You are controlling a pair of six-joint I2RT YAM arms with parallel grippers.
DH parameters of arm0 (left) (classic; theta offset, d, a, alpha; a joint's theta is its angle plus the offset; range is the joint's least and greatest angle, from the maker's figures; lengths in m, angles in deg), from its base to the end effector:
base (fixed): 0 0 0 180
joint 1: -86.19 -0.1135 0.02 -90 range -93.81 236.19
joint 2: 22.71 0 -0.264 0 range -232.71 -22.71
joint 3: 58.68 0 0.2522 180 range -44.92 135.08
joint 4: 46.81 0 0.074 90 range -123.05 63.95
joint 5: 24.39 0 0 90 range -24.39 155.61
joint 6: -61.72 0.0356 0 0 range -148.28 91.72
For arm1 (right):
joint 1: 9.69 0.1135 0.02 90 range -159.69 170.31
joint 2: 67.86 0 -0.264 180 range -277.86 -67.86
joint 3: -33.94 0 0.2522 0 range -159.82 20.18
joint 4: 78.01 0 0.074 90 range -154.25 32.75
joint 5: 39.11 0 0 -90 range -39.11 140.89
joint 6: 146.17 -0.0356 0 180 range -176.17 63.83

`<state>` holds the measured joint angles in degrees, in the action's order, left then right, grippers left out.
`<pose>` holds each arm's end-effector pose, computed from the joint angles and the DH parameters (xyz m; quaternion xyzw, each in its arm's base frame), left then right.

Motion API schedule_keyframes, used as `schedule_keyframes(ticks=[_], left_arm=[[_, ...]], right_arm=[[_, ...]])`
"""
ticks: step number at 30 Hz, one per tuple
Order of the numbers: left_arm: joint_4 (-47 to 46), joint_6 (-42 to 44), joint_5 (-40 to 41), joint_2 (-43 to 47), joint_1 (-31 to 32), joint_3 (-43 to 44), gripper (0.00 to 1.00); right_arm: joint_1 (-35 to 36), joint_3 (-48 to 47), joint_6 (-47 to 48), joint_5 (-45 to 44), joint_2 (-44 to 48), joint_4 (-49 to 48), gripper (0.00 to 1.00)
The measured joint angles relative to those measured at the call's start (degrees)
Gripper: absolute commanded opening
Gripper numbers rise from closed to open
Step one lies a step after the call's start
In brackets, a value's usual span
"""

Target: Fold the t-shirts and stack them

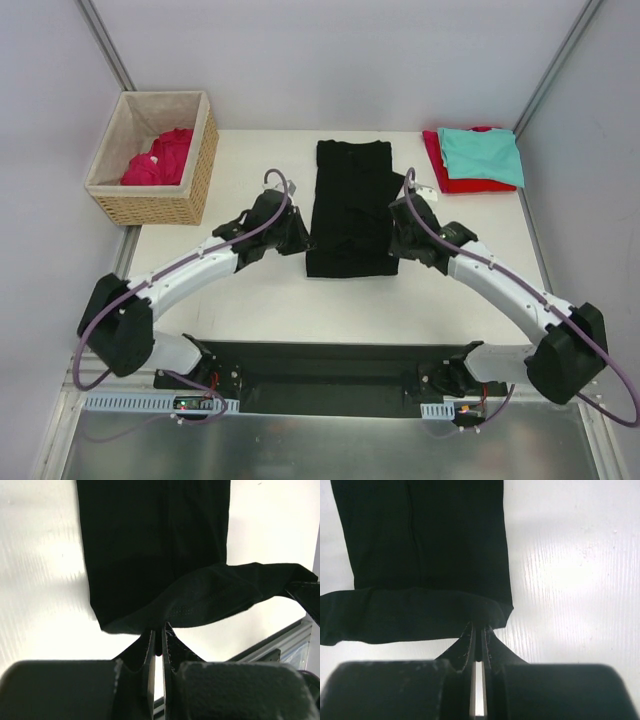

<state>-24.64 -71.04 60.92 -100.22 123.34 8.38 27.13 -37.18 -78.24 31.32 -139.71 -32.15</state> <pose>0.2399 -0.1854 0.2665 -0.0233 0.8764 -0.3356 0.3446 0.2184 0.1486 0.2830 -0.0552 0.9161 0.0417 0.3950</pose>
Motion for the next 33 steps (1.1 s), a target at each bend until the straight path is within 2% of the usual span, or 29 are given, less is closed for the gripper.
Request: schedule_keyframes(ticks=[8, 20, 33], left_arm=[[-2.7, 2.0, -3.8, -12.0, -3.3, 7.6, 0.0], [-4.0, 3.4, -9.3, -22.5, -9.7, 19.2, 0.0], [-6.1, 3.6, -13.4, -37.3, -11.8, 26.9, 0.0]], right_arm=[[-5.4, -6.1, 2.2, 3.6, -9.4, -1.9, 0.01], [-12.8, -15.6, 4.1, 8.4, -22.6, -3.9, 0.01], [-15.7, -22.1, 4.8, 10.3, -34.8, -5.5, 0.01]])
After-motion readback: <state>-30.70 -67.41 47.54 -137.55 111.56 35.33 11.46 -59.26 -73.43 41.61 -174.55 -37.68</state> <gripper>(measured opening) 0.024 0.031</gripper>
